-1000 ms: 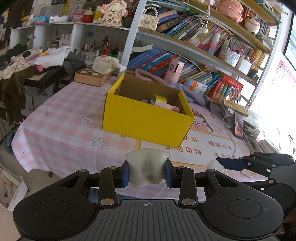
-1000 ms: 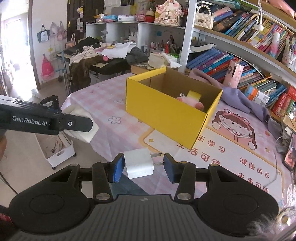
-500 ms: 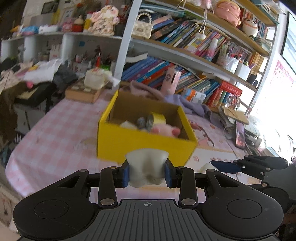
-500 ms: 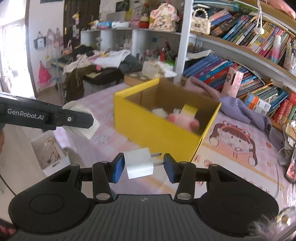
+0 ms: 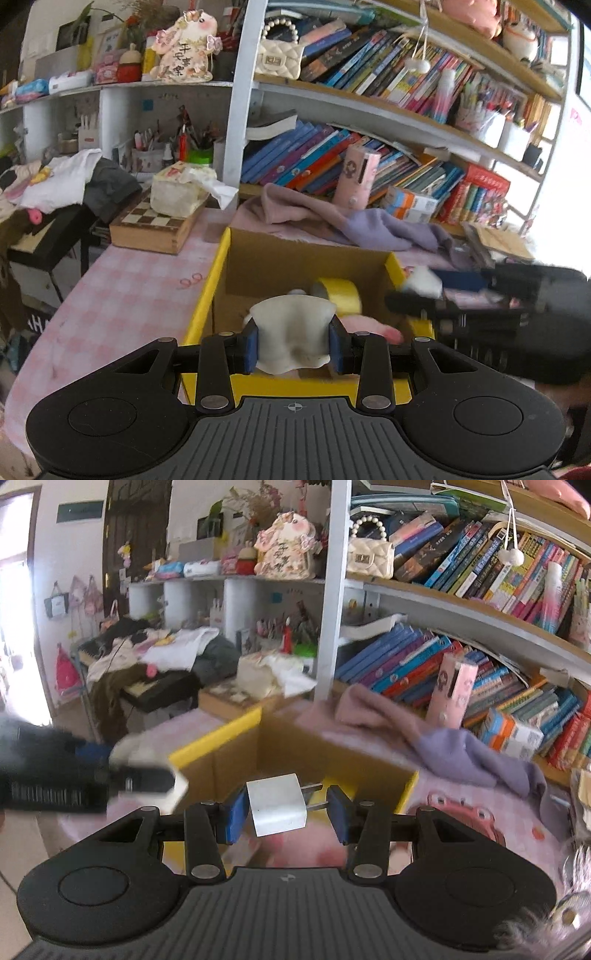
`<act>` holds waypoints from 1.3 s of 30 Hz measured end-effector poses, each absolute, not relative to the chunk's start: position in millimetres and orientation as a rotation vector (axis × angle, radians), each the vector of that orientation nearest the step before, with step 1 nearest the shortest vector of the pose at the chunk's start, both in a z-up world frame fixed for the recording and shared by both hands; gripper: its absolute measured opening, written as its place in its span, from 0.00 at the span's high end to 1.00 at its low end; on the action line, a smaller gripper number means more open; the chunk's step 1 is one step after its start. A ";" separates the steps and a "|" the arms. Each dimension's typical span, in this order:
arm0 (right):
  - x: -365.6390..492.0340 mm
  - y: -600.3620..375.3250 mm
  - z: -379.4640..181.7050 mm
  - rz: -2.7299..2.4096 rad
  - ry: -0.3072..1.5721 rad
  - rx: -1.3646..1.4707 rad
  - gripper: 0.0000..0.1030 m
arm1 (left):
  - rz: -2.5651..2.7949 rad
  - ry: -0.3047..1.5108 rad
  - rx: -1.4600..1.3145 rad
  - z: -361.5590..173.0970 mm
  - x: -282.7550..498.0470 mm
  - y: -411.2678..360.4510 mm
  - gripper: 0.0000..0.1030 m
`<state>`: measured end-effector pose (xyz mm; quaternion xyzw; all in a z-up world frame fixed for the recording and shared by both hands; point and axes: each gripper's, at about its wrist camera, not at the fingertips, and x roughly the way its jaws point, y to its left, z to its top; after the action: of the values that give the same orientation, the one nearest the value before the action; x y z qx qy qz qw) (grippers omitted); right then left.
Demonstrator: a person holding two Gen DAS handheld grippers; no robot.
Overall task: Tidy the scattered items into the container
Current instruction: 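Lower the cream block into the box with left tool while right tool lowers the plug in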
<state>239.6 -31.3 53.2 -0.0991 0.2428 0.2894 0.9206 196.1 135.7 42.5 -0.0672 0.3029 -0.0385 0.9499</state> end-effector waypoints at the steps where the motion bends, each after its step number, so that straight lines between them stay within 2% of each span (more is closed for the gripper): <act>1: 252.1 -28.2 55.7 0.602 0.501 -0.192 0.57 | -0.076 0.624 -0.124 40.5 204.5 134.7 0.67; 6: 310.3 -3.1 61.3 0.675 0.558 -0.148 0.57 | -0.065 0.690 -0.080 21.8 238.3 126.1 0.67; 13: 359.0 41.4 27.1 0.756 0.707 -0.244 0.57 | -0.038 0.773 -0.067 -5.0 262.8 121.4 0.67; 23: 394.2 79.0 -23.2 0.807 0.846 -0.425 0.57 | 0.003 0.855 -0.036 -27.7 287.3 113.6 0.66; 32: 409.4 90.3 -38.7 0.836 0.892 -0.459 0.57 | 0.048 0.884 -0.047 -32.7 293.2 114.2 0.65; 37: 413.3 93.5 -40.4 0.841 0.875 -0.458 0.57 | 0.067 0.884 -0.047 -32.9 295.0 113.6 0.60; 39: 413.6 91.3 -38.1 0.853 0.857 -0.438 0.49 | 0.074 0.874 -0.048 -30.6 293.6 112.9 0.55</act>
<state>413.6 91.3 -38.1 -0.2044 0.3996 0.3977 0.8002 293.6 112.9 -30.6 -0.0231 0.4230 0.0358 0.9051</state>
